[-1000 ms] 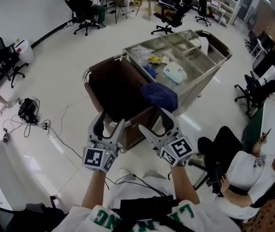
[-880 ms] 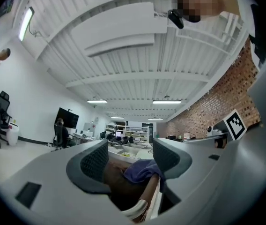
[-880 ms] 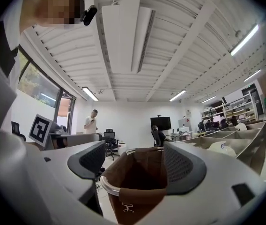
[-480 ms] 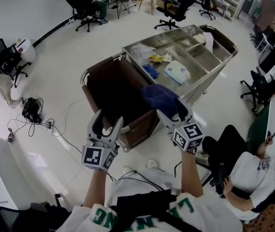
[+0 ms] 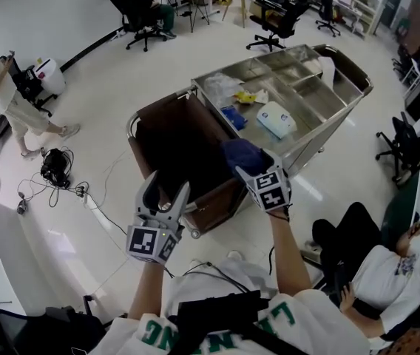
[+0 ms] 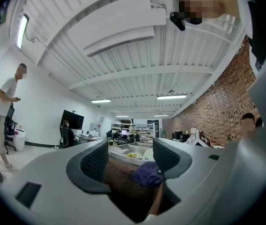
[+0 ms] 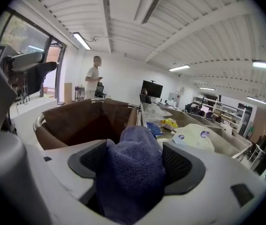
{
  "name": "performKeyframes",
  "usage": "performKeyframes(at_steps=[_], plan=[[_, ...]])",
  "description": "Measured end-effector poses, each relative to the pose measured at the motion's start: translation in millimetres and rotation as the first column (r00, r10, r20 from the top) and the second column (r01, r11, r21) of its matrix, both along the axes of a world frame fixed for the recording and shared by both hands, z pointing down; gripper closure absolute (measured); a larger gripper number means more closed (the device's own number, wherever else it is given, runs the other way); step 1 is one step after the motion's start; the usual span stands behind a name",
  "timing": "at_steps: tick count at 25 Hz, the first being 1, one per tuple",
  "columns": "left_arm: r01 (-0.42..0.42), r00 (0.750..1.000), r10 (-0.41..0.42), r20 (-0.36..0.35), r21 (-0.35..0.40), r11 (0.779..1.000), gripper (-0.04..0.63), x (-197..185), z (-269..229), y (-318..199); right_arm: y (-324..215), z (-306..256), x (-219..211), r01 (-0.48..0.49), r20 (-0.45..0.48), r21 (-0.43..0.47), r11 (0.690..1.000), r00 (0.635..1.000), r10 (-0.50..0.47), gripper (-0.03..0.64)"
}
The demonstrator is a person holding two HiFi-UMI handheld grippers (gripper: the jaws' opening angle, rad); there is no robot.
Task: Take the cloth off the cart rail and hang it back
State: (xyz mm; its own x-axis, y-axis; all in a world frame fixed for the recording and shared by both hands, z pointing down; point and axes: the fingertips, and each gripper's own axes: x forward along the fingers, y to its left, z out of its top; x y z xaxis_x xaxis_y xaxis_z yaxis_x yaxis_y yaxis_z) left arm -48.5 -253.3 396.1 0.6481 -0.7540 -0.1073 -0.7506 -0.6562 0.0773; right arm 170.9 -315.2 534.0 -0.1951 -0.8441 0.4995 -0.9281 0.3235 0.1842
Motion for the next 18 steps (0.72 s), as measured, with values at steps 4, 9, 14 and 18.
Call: performKeyframes(at_steps=[4,9,14,18], plan=[[0.001,1.000,-0.001,0.009,0.015,1.000,0.314,3.1,6.5,-8.5,-1.9,0.2,3.7,-0.008,-0.071,-0.010,1.000,0.997,0.007,0.361],[-0.027,1.000,0.027,0.008,-0.017,0.999,0.314,17.6,7.5,-13.1,-5.1,-8.7,12.2,0.058,-0.018,-0.022,0.998,0.998,-0.058,0.496],[-0.030,1.000,0.030,0.003,0.001,1.000,0.314,15.8,7.7,-22.6,3.6,-65.8,-21.9,0.187,0.091,0.185,0.965,0.974,-0.206,0.552],[-0.028,1.000,0.028,-0.010,0.005,1.000,0.314,17.4,-16.6,-22.9,18.2,-136.3,-50.5,0.203,0.184,0.410,0.889,0.936,-0.299,0.552]])
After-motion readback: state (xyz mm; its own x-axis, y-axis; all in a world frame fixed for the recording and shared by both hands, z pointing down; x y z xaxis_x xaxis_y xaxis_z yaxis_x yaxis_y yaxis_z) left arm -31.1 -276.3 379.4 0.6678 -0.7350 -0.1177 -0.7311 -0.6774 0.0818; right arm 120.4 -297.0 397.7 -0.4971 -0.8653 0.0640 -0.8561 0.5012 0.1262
